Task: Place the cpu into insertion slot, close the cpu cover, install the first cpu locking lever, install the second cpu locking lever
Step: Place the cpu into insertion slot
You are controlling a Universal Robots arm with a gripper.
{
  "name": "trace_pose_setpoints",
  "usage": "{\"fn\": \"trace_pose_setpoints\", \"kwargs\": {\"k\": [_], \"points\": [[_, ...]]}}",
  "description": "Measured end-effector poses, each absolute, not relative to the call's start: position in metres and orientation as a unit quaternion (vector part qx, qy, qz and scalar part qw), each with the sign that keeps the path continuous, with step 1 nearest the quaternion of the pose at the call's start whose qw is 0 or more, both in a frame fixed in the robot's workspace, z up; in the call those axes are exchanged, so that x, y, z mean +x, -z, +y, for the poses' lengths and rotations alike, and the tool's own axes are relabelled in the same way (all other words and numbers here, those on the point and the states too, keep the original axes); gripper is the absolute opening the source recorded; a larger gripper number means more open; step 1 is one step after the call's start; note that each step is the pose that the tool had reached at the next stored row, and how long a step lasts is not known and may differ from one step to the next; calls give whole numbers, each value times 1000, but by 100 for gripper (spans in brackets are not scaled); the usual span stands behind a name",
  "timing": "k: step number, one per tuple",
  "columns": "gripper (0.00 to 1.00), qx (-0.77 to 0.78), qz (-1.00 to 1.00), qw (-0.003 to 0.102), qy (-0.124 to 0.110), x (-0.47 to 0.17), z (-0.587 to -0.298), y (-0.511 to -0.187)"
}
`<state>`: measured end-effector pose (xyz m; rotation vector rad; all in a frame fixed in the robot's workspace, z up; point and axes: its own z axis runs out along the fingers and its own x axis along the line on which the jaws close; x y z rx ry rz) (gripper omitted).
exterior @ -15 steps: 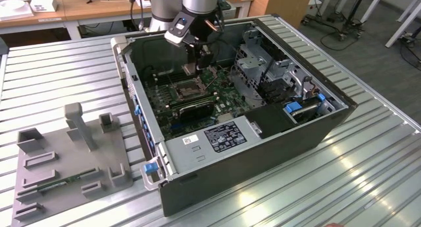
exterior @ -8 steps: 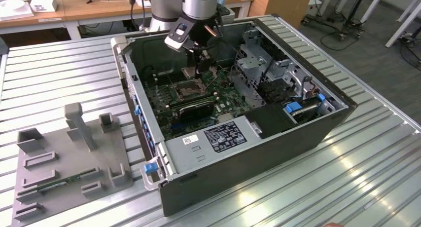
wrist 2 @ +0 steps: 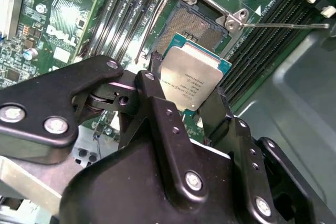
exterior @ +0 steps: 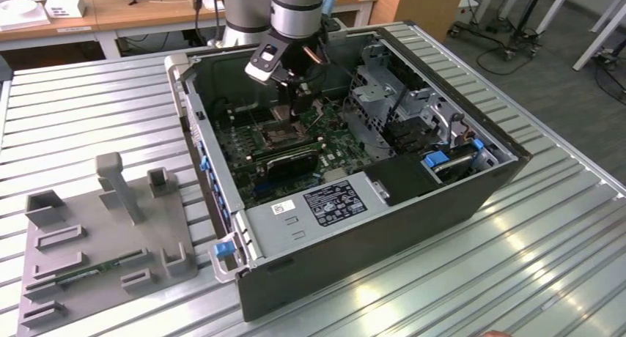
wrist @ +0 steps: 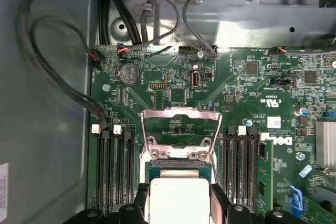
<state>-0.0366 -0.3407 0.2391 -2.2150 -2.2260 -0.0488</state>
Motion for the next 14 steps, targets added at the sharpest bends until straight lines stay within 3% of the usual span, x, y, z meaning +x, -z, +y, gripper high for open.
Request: {"fn": "trace_pose_setpoints", "kwargs": {"k": [14], "points": [[54,-705,-709,0,16,-38,-341,-227]]}}
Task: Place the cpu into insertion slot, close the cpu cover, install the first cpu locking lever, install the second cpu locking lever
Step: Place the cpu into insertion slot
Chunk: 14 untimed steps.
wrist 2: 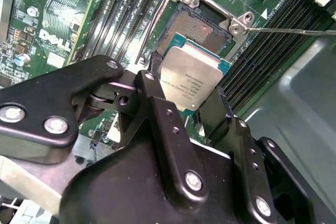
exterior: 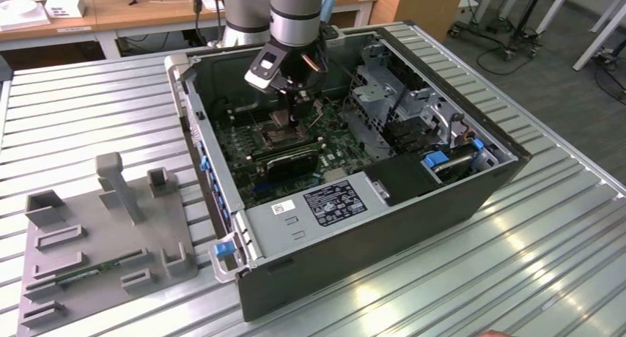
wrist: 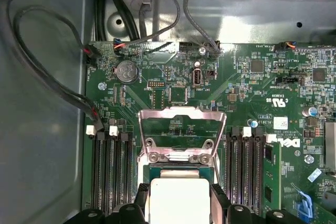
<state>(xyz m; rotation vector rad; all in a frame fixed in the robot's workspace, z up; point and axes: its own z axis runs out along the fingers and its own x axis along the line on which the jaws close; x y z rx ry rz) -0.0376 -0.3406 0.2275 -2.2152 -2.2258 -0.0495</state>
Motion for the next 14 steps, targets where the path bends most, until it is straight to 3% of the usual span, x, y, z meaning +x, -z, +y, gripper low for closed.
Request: {"fn": "trace_pose_setpoints", "kwargs": {"k": [14], "points": [[54,-705,-709,0,16,-43,-341,-218]]}}
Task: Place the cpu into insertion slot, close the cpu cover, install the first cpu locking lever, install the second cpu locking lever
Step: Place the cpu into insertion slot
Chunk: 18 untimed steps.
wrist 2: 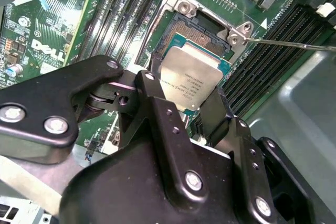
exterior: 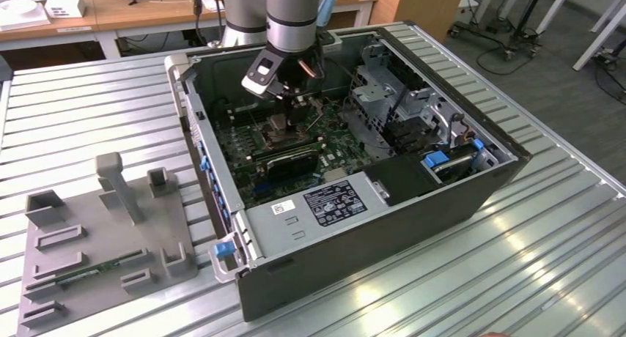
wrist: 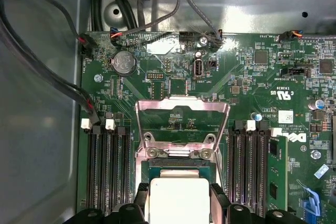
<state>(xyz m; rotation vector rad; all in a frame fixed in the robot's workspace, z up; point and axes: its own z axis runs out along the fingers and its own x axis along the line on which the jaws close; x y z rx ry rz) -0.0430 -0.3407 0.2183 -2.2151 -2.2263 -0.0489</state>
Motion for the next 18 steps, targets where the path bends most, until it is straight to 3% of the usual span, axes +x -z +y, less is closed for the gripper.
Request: {"fn": "trace_pose_setpoints", "kwargs": {"k": [18], "points": [[54,-705,-709,0,15,-50,-341,-202]]}}
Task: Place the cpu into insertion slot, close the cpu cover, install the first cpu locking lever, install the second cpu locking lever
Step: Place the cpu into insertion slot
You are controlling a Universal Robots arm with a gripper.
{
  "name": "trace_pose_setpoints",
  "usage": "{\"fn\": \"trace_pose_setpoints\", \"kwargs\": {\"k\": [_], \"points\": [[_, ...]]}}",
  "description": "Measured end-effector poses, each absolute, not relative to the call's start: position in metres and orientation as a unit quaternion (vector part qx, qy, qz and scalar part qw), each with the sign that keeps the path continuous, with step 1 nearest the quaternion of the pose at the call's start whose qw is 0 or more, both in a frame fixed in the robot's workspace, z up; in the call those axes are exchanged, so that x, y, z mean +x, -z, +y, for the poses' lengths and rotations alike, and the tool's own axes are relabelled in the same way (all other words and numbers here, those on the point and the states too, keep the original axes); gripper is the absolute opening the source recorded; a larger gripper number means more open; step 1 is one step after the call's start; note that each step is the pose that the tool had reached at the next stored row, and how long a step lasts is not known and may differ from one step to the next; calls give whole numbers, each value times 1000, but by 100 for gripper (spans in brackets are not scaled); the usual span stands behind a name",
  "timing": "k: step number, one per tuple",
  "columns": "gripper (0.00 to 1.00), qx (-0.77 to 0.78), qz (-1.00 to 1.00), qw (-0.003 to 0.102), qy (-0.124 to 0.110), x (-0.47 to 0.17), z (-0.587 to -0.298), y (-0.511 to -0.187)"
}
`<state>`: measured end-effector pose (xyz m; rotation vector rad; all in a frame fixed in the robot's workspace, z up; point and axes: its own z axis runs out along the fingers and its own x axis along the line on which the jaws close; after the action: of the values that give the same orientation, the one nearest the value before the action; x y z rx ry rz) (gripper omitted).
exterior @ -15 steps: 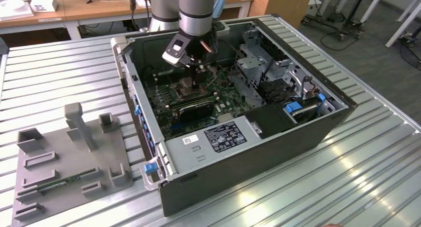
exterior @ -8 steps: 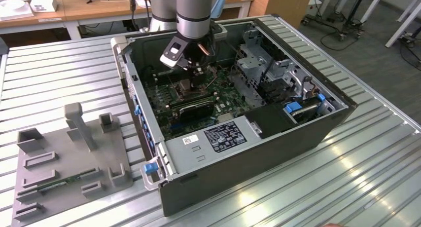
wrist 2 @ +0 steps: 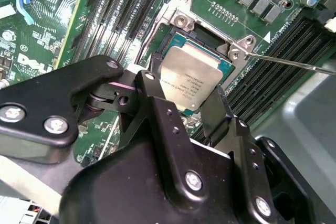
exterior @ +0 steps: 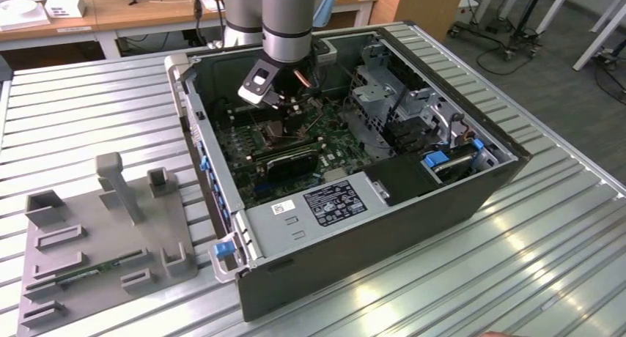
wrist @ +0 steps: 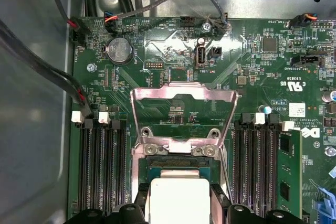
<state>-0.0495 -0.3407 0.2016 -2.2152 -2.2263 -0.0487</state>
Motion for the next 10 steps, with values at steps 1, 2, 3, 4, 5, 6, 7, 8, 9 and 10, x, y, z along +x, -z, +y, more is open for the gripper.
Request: {"fn": "trace_pose_setpoints", "kwargs": {"k": [1,2,3,4,5,6,7,8,9,10], "points": [[54,-705,-709,0,15,-50,-341,-202],[54,-705,-709,0,16,-50,-341,-202],[54,-705,-709,0,16,-49,-341,-201],[54,-706,-708,0,16,-49,-341,-201],[54,-706,-708,0,16,-48,-341,-201],[54,-706,-708,0,16,-48,-341,-201],[54,-707,-707,0,16,-48,-341,-200],[54,-708,-706,0,16,-48,-341,-200],[54,-711,-703,0,16,-48,-341,-200],[54,-713,-701,0,15,-48,-341,-200]]}}
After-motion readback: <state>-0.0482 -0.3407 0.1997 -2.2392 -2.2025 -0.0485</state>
